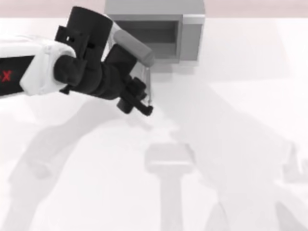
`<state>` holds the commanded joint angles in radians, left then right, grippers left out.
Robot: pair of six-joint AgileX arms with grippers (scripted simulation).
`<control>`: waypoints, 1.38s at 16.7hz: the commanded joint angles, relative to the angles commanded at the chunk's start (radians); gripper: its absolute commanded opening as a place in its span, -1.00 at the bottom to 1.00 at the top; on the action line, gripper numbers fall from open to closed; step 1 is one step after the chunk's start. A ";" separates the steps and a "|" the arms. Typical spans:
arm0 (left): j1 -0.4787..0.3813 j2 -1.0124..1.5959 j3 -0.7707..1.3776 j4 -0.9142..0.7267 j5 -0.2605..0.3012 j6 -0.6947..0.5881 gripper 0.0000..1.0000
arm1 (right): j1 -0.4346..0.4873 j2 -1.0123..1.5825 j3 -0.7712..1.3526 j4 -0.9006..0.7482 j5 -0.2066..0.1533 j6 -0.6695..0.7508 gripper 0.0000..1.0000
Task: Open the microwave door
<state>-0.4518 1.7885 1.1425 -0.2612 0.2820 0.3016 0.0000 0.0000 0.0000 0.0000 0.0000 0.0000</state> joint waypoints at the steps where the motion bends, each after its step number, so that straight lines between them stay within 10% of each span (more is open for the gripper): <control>1: 0.000 0.000 0.000 0.000 0.000 0.000 -1.00 | 0.000 0.000 0.000 0.000 0.000 0.000 1.00; 23: 0.028 -0.009 -0.008 -0.021 0.047 0.065 -1.00 | 0.000 0.000 0.000 0.000 0.000 0.000 1.00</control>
<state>-0.4243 1.7795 1.1349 -0.2822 0.3294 0.3661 0.0000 0.0000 0.0000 0.0000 0.0000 0.0000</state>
